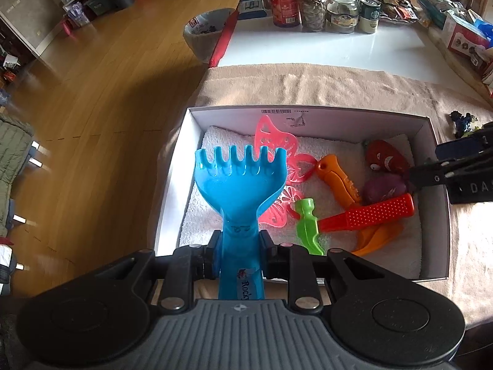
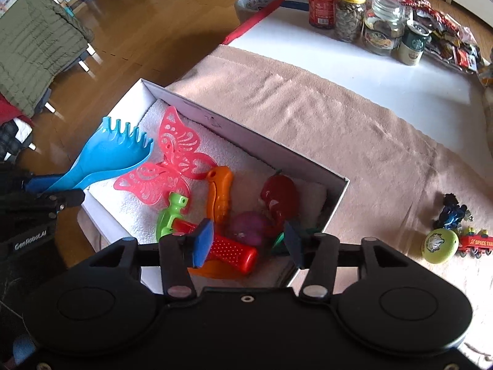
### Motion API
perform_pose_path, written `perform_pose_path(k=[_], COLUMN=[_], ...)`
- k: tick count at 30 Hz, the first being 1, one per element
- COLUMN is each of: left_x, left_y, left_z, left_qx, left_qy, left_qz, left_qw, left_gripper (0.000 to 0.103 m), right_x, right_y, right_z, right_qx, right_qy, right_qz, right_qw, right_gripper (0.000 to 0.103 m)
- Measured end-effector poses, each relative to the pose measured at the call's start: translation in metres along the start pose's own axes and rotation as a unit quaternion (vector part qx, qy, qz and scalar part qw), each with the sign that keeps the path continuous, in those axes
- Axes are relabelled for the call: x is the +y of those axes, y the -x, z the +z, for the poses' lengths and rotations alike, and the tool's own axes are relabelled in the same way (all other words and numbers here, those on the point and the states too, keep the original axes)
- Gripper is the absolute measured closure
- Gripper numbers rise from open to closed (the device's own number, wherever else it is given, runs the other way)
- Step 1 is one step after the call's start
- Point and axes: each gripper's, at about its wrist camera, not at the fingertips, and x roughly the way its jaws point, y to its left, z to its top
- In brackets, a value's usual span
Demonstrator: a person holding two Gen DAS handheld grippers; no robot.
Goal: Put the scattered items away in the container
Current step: 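Open the right tool over the box while the left tool releases the rake inside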
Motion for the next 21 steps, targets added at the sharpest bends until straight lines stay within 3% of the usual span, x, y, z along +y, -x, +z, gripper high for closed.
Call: perform_pose_path(k=[11,19,21], left_x=[0.003,0.011,0.013], left_y=[-0.004,-0.016,-0.019], left_z=[0.013,0.021,0.021], left_qx=[0.022,0.044,0.049], left_qy=[0.006,0.017,0.019], left_qz=[-0.002,0.009,0.012], left_qw=[0.9997,0.9988,0.9985], left_gripper=[0.079,0.078,0.072], right_x=[0.017,0.003,-0.003], right_y=[0.039,0.047,0.048], right_z=[-0.047,-0.072,-0.075], right_qx=[-0.024,-0.024,-0.022], right_qy=[0.073,0.069,0.063], right_qz=[0.021,0.029,0.028], right_qw=[0.997,0.997,0.997], right_gripper=[0.051,0.051,0.051])
